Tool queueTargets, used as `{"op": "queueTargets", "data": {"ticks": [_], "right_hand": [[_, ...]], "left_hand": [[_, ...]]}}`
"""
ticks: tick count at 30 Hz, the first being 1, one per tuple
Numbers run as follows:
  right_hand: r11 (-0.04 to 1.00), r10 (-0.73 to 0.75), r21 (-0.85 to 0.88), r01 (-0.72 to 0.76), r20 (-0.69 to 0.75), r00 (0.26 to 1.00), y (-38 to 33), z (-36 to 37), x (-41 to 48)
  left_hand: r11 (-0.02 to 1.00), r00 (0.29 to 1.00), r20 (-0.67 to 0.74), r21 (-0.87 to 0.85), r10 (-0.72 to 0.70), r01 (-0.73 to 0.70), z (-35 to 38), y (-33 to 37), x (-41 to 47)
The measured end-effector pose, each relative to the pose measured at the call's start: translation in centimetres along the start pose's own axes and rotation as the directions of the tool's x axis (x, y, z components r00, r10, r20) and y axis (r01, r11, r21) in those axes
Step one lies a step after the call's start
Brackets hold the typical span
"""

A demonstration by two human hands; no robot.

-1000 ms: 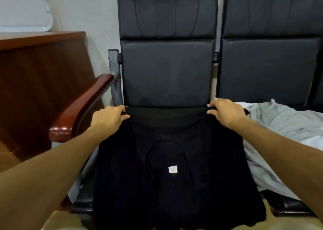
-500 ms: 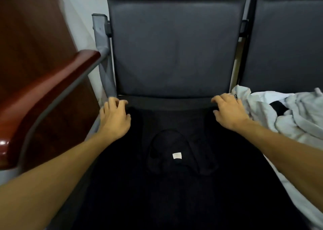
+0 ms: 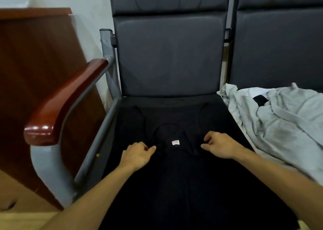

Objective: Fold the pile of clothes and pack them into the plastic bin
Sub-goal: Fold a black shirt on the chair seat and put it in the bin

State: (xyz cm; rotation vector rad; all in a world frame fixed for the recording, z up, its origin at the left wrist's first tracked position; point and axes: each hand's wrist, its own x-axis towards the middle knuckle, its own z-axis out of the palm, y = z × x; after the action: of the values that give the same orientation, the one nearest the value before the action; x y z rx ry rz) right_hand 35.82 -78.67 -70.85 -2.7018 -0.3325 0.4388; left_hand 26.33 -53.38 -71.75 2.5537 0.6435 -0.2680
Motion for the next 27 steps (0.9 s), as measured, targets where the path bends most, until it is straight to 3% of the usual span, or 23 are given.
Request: {"op": "queueTargets", "data": {"ticks": [3,8,15,20,24,27], "right_hand": [[0.993,0.06,0.108,-0.056,-0.031,0.998,-0.2,0.9,0.1],[0.988,0.111,0.111,-0.108,-0.027,0.993,-0.9,1.0,1.1],[0.988,0.11,0.123,-0.098,-0.101,0.989,-0.5,0.1,1.0],[0.994,0.085,0.074,-0.078,-0.11,0.99,-0.4,0.2,0.9],[0.994,0.091,0.081,-0.078,-0.168,0.982,-0.4,-0.1,0.6],[0.99,0.099,0.121,-0.077,-0.185,0.978,-0.2,-0.5,0.4]], "left_hand": [[0.999,0.997,-0.073,0.007,-0.034,0.035,0.8,0.8,0.4],[0.999,0.994,-0.11,-0.016,-0.029,0.028,0.9,1.7,0.5],[0.883,0.949,-0.29,-0.468,-0.122,-0.03,0.4,1.0,1.3],[0.734,0.934,-0.258,-0.679,-0.245,0.004,0.1,0.0,2.0],[0.779,0.943,-0.241,-0.626,-0.229,0.029,0.0,-0.1,2.0],[0.792,0.94,-0.303,-0.607,-0.159,-0.061,-0.5,0.6,1.4]]}}
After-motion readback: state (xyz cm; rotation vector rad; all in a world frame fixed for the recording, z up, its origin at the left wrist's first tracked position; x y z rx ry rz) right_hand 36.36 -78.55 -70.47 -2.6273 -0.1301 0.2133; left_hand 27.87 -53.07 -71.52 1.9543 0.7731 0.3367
